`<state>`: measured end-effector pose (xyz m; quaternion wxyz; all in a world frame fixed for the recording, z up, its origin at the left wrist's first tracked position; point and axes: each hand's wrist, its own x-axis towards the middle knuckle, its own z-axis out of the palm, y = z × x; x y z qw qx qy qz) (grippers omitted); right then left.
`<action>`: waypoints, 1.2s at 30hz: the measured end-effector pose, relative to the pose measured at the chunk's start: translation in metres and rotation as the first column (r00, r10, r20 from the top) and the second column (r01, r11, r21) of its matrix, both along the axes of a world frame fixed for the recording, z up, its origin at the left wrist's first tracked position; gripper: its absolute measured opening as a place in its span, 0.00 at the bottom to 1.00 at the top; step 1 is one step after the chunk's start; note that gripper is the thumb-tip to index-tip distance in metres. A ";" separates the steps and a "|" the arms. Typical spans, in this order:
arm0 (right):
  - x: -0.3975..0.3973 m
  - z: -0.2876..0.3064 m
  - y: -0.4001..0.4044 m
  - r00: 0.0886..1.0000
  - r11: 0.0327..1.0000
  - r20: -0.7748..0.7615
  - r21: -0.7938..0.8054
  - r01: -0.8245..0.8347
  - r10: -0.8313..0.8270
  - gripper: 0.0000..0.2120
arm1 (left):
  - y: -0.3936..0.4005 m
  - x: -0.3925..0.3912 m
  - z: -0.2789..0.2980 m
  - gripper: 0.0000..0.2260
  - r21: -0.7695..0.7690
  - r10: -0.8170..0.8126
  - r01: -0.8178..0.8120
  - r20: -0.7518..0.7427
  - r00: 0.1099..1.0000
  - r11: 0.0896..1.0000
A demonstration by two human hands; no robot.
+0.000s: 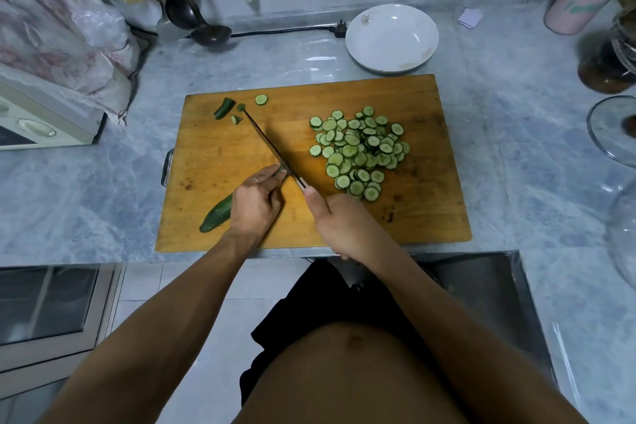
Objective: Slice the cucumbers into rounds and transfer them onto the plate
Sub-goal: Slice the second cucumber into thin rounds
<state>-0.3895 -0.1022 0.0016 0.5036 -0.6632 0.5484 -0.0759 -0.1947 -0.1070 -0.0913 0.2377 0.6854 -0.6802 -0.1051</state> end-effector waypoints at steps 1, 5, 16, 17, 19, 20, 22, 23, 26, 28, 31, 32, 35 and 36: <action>0.003 -0.001 -0.002 1.000 1.000 0.003 0.008 0.007 -0.007 0.33 | 0.001 0.001 -0.001 0.16 -0.002 -0.003 0.003 -0.003 1.000 1.000; 0.017 -0.020 -0.005 0.999 0.999 -0.028 -0.008 0.040 -0.040 0.33 | 0.002 0.001 -0.003 0.16 -0.018 -0.004 0.004 -0.014 1.000 1.000; -0.009 -0.024 -0.012 0.970 0.971 0.048 -0.008 0.237 -0.236 0.31 | 0.001 0.009 0.008 0.15 -0.001 -0.050 0.050 0.034 0.998 0.999; -0.012 -0.023 -0.013 0.965 0.967 0.064 0.015 0.253 -0.254 0.31 | 0.001 0.008 0.009 0.15 -0.006 -0.036 0.036 0.063 0.997 0.999; -0.016 -0.023 -0.015 0.965 0.967 0.078 0.050 0.249 -0.252 0.31 | 0.002 0.005 0.008 0.15 -0.011 0.004 -0.003 0.086 0.996 1.000; -0.016 -0.023 -0.015 0.967 0.970 0.084 0.056 0.236 -0.241 0.31 | 0.002 0.004 0.007 0.15 -0.016 0.012 -0.011 0.083 0.996 1.000; -0.018 -0.021 -0.014 0.970 0.975 0.098 0.056 0.216 -0.220 0.30 | -0.002 0.000 0.006 0.14 -0.029 0.007 -0.005 0.077 0.997 1.000; -0.019 -0.020 -0.013 0.973 0.978 0.105 0.052 0.203 -0.207 0.30 | -0.004 -0.002 0.006 0.14 -0.030 0.003 -0.001 0.074 0.997 1.000; -0.018 -0.015 -0.008 0.979 0.988 0.137 0.017 0.151 -0.152 0.30 | -0.006 -0.005 0.007 0.14 -0.027 0.001 0.000 0.054 0.999 1.000; -0.017 -0.011 -0.004 0.985 0.992 0.125 -0.021 0.126 -0.122 0.30 | -0.005 -0.004 0.006 0.13 -0.028 -0.001 0.002 0.044 0.999 1.000; -0.018 -0.002 0.000 0.995 0.997 0.068 -0.044 0.070 -0.067 0.29 | -0.005 -0.003 0.006 0.14 -0.038 -0.010 0.012 0.047 0.999 0.999; -0.019 0.000 0.002 0.997 0.997 0.056 -0.048 0.059 -0.057 0.28 | -0.005 -0.003 0.006 0.14 -0.042 -0.008 0.010 0.053 0.999 0.999; -0.020 0.004 0.005 0.998 0.997 0.033 -0.060 0.050 -0.048 0.28 | -0.005 -0.003 0.002 0.14 -0.041 -0.003 0.005 0.050 0.999 0.999; -0.020 0.004 0.006 0.998 0.997 0.028 -0.062 0.051 -0.049 0.28 | -0.005 -0.003 0.001 0.14 -0.038 -0.004 0.005 0.046 0.999 0.999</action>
